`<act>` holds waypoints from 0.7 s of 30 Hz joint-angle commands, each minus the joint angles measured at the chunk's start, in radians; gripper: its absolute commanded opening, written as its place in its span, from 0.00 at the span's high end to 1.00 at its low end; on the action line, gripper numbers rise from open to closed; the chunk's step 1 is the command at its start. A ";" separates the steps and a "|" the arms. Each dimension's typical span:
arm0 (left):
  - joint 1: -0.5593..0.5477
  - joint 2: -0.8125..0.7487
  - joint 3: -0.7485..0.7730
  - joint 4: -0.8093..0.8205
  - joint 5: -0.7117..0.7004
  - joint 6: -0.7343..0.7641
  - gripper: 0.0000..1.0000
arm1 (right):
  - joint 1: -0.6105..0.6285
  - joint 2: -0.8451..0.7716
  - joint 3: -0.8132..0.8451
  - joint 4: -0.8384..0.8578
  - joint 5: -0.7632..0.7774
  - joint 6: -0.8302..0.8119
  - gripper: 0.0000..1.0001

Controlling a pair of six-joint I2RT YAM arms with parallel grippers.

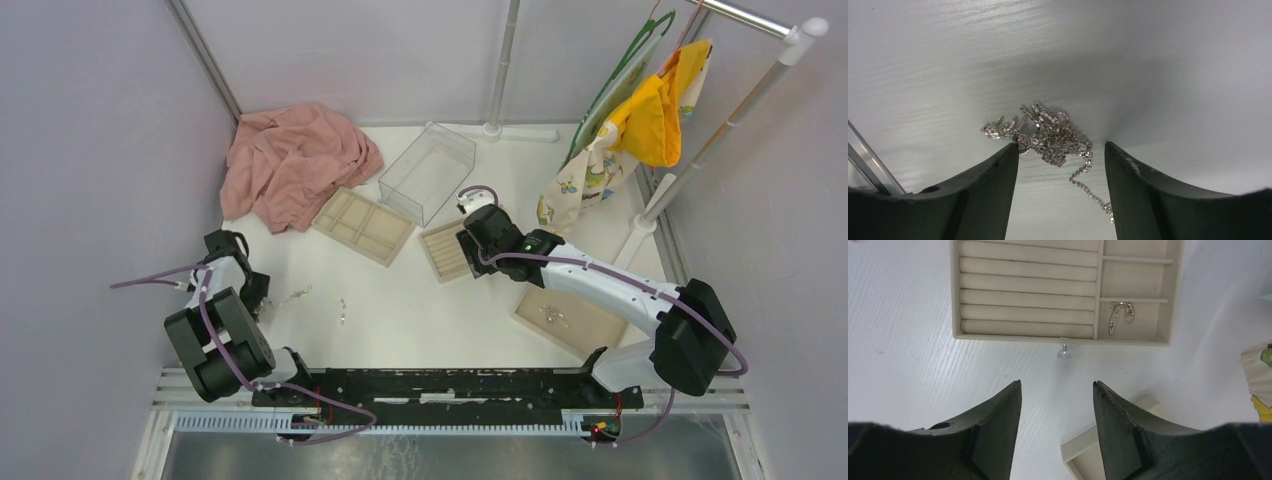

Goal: Organize the mixed jewelry

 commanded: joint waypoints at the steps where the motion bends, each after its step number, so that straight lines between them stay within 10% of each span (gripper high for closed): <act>1: 0.006 0.006 -0.004 0.047 -0.004 -0.002 0.34 | -0.002 0.021 0.048 0.001 -0.001 0.008 0.40; 15: 0.005 -0.114 0.131 -0.043 0.031 0.116 0.91 | -0.002 0.051 0.049 0.024 0.001 0.007 0.41; 21: -0.027 -0.203 0.149 -0.050 0.155 0.149 0.98 | -0.002 0.042 0.027 0.045 0.006 0.011 0.42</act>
